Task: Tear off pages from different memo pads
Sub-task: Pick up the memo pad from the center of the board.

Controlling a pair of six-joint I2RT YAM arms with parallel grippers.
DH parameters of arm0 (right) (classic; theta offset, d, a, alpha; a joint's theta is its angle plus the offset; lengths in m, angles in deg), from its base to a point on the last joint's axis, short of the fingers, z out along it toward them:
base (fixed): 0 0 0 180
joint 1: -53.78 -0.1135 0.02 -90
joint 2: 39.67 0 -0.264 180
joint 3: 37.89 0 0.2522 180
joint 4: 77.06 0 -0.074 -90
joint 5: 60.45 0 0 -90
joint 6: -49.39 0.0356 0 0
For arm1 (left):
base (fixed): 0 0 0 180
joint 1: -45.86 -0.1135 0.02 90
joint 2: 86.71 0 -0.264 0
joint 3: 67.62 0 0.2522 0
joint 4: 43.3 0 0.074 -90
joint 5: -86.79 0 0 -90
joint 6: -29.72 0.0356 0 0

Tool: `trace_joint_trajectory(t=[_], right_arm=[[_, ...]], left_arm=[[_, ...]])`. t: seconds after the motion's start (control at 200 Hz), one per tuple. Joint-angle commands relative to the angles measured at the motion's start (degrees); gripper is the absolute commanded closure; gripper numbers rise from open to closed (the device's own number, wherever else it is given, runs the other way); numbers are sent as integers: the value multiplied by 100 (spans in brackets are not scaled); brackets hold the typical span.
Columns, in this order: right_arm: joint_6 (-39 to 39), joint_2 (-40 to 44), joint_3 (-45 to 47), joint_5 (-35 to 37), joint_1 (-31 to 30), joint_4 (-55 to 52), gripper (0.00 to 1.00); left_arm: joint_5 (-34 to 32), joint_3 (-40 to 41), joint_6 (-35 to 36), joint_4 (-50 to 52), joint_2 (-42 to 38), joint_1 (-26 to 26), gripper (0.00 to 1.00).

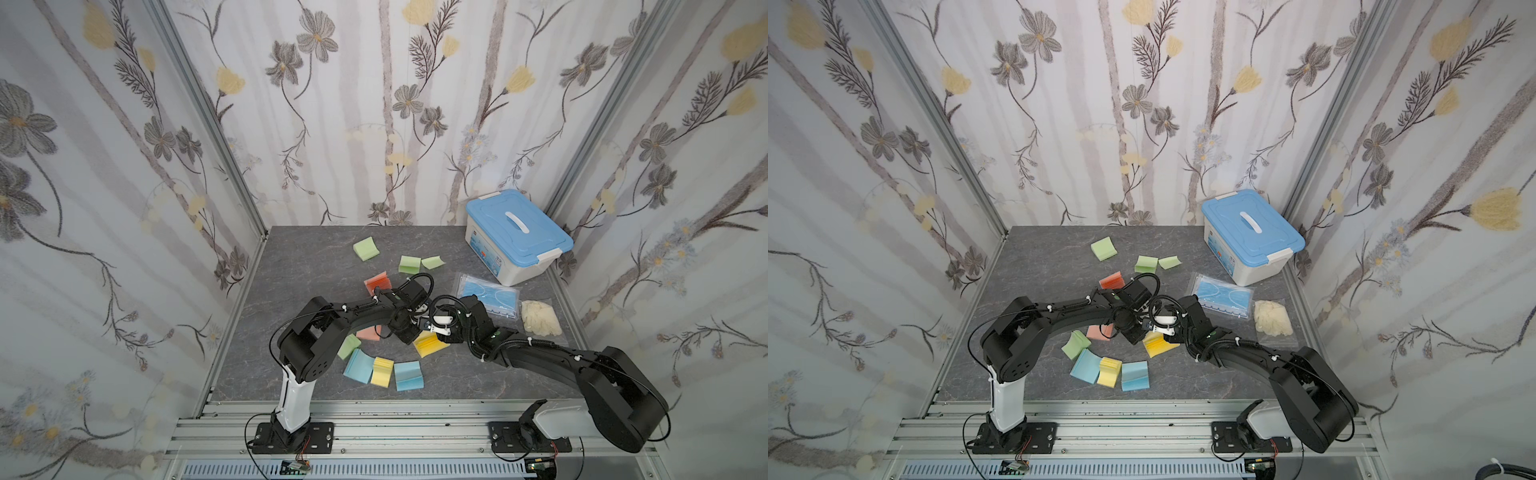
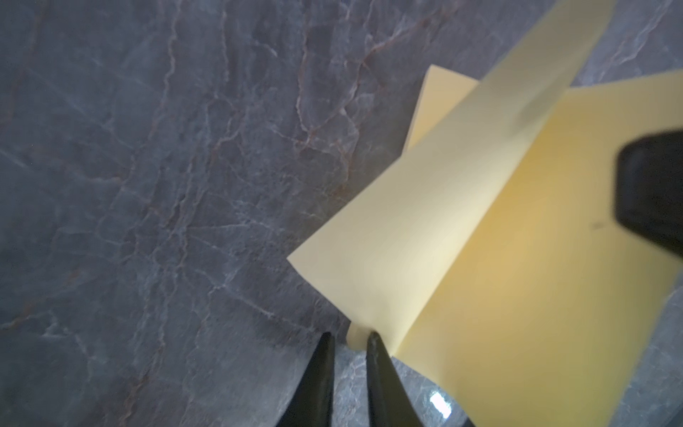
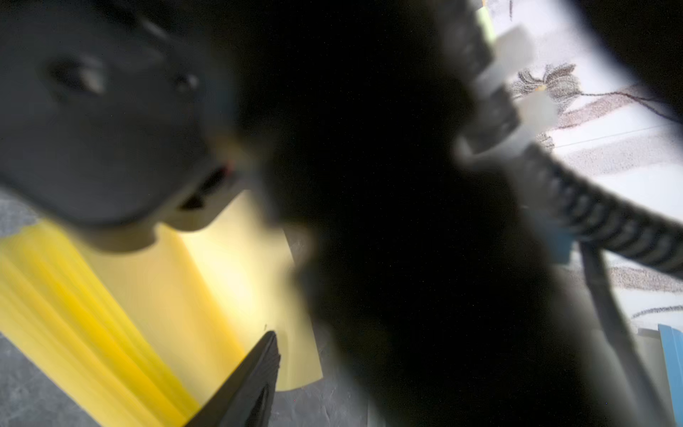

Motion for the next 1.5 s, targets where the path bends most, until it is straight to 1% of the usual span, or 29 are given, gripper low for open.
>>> trace_joint_trajectory(t=[0.0,0.26,0.38,0.47,0.624,0.769,0.944,1.184,1.279,1.314,1.449,1.499], right_arm=[[-332,-66,16,48,34,-56,36],[-529,-270,-15,-135,33,-409,33],[-543,-384,-31,-225,42,-424,32],[-592,-451,-86,-356,42,-540,31],[-851,-453,-304,-569,41,-1279,32],[-994,-403,-334,-696,42,-1621,33],[-1005,-548,-391,-720,41,-1687,35],[-991,-412,-563,-815,40,-1695,38],[-1112,-415,-665,-817,22,-1758,40],[-1165,-445,-702,-820,5,-1801,44],[-1351,-621,-839,-835,-114,-1990,50],[-1382,-690,-849,-869,-164,-2027,54]], left_arm=[[-33,84,-4,-142,-82,17,74],[-601,319,-323,-390,-682,0,58],[-570,411,-447,-450,-922,-35,54],[-616,443,-524,-430,-998,-38,54],[-826,629,-754,-418,-1191,-117,54],[-723,822,-913,-569,-1393,-256,53],[-578,830,-934,-627,-1346,-299,53],[-479,869,-916,-663,-1388,-317,54],[-501,891,-939,-695,-1357,-322,54],[-503,904,-952,-711,-1359,-327,54],[-420,931,-956,-756,-1367,-358,54],[-393,948,-962,-767,-1373,-370,54]])
